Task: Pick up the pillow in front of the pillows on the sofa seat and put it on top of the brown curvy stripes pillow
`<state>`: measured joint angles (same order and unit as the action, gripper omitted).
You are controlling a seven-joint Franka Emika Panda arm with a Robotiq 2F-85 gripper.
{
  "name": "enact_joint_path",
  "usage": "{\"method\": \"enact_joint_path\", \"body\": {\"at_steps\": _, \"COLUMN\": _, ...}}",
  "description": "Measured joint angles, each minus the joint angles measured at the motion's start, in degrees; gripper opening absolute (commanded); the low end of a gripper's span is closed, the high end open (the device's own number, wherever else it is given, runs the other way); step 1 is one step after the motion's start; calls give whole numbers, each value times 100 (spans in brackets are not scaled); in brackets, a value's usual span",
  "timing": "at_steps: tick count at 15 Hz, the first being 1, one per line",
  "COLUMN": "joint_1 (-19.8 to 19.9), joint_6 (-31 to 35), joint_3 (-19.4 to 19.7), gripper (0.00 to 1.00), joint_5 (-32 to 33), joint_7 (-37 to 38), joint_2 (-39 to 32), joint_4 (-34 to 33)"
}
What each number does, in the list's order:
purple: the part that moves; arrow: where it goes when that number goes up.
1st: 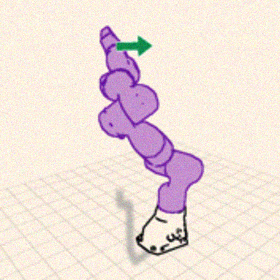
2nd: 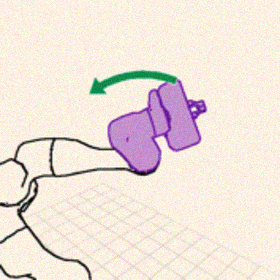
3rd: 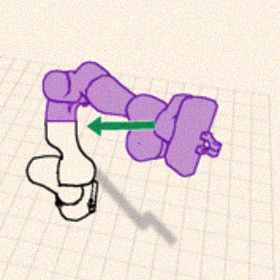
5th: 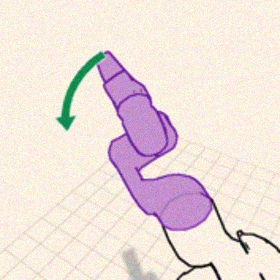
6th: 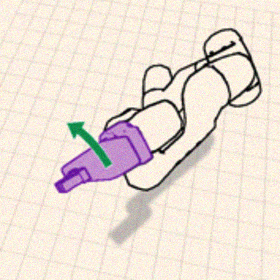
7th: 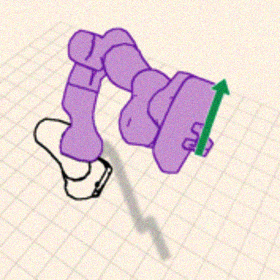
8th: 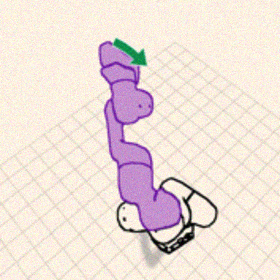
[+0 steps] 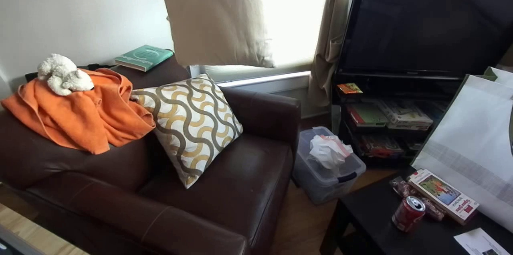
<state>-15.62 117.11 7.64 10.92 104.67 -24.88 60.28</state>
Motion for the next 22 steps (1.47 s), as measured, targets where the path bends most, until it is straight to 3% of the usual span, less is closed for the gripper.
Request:
{"method": "enact_joint_path", "body": {"at_steps": 1, "joint_1": -2, "joint_6": 9, "joint_3": 0, "gripper": 3, "joint_5": 0, "joint_7": 41, "joint_2": -10, "joint_4": -9}}
{"method": "enact_joint_path", "body": {"at_steps": 5, "joint_1": -11, "joint_6": 43, "joint_3": -6, "gripper": 3, "joint_5": -1, "joint_7": 82, "joint_2": -190, "joint_4": 102}}
{"method": "enact_joint_path", "body": {"at_steps": 11, "joint_1": 39, "joint_6": 1121, "joint_3": 37, "gripper": 3, "joint_5": -20, "joint_7": 501, "joint_2": -961, "joint_4": 133}}
{"method": "enact_joint_path", "body": {"at_steps": 22, "joint_1": 68, "joint_6": 1339, "joint_3": 246, "gripper": 3, "joint_5": -51, "joint_7": 2286, "joint_2": -1501, "joint_4": -1402}}
